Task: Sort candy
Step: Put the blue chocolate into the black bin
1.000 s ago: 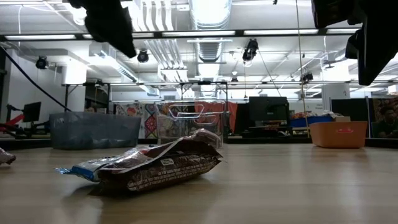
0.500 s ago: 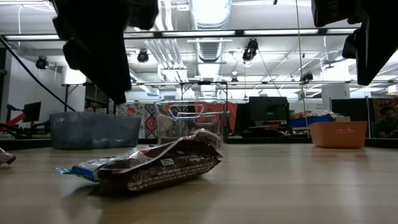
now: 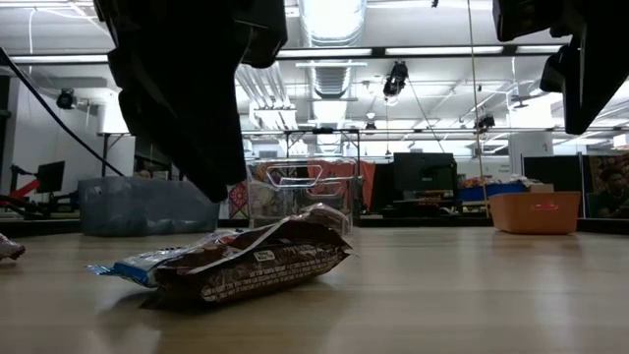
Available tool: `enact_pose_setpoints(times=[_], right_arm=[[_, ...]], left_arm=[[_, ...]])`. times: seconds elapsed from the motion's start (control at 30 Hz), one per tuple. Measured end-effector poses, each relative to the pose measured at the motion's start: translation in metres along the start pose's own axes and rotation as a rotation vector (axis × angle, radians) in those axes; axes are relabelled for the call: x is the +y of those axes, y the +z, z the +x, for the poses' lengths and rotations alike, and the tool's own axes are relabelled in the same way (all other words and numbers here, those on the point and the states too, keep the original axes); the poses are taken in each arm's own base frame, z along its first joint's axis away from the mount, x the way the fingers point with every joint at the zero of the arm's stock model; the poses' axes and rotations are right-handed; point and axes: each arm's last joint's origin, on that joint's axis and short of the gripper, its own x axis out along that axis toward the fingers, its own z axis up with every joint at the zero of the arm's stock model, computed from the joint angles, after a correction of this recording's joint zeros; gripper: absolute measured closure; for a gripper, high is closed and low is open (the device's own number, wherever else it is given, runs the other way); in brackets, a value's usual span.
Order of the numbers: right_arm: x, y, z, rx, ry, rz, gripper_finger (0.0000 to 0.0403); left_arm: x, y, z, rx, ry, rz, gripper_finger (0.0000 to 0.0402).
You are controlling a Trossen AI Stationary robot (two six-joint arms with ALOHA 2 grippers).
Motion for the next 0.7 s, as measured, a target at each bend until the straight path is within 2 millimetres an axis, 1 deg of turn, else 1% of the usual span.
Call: enact_pose_setpoints(times=[0.1,0.23,0.33,0.47,0.57,0.7], right_arm=[[0.001,-0.001,0.000,0.001,0.000,-0.005,0.0191],[0.001,-0.001,0.000,0.001,0.001,-0.005,0.0191],[0.001,-0.001,0.000,0.001,0.001,-0.005,0.0191],[0.001,-0.001,0.000,0.001,0.001,-0.005,0.0191],[0.001,-0.001,0.000,0.001,0.001,-0.004,0.0191],[0.001,-0.001,0.000,0.001,0.001,-0.004,0.0191]], left_arm=[[-0.007,-0.003,0.005,0.004,-0.005,0.003,0.0193],[-0.011,-0.010,0.021,0.045,0.017,0.019,0.0193],[-0.017,-0.009,0.026,0.041,0.010,0.024,0.0193],[-0.017,-0.012,0.034,0.055,0.028,0.030,0.0195],[-0.016,-0.012,0.035,0.053,0.029,0.032,0.0207],[-0.016,-0.012,0.035,0.051,0.032,0.040,0.0240]])
